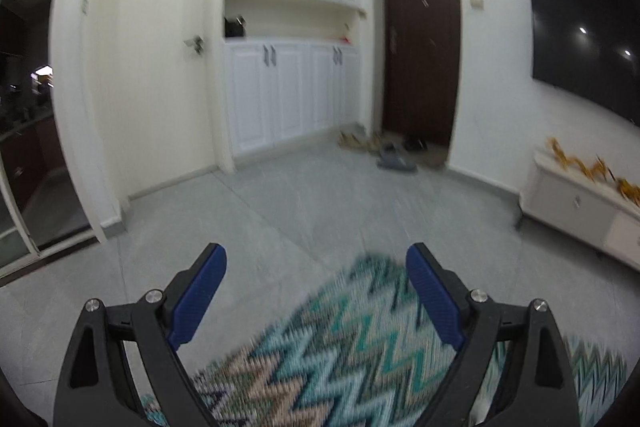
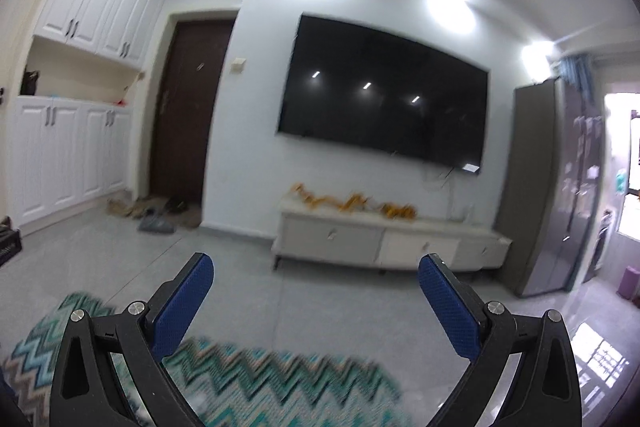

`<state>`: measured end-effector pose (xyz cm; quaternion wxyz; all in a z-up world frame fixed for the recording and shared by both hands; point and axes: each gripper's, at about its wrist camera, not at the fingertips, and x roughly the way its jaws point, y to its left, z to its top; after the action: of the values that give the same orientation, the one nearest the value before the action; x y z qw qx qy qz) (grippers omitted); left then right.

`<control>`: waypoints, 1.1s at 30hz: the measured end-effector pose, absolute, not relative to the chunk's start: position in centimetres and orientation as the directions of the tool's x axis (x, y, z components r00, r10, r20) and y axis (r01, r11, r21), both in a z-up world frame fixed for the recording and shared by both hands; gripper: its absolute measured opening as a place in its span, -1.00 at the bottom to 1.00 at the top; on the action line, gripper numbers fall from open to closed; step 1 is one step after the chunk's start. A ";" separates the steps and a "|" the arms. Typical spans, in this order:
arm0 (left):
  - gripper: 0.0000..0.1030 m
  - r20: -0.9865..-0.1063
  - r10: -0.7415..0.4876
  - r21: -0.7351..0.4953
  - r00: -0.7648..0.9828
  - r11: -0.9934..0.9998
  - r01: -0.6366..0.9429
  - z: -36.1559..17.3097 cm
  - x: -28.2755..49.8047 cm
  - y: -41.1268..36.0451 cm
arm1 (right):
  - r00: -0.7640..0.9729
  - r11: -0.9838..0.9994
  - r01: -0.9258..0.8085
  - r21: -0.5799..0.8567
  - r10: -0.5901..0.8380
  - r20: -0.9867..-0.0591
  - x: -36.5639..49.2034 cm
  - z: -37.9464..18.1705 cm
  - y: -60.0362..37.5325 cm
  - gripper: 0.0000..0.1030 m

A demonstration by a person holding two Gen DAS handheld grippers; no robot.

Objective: Collect trash
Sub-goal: 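Grasp the white plastic bag with the right tool while the left tool lowers to the brown wrapper, then close the left tool on the brown snack wrapper and lift it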

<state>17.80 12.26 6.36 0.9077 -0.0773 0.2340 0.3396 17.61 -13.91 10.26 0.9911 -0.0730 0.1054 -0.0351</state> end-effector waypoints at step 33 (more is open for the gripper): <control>0.64 -0.716 -0.252 -0.289 0.651 0.956 0.052 -6.4 14.9 3.4 | 0.586 0.860 -0.510 0.004 0.351 -0.730 22.6 -6.0 -6.9 -0.19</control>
<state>14.93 3.40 -6.42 0.9002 -0.1223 0.4093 -0.0846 22.62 -6.86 -6.04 0.8846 -0.1035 0.3843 0.2432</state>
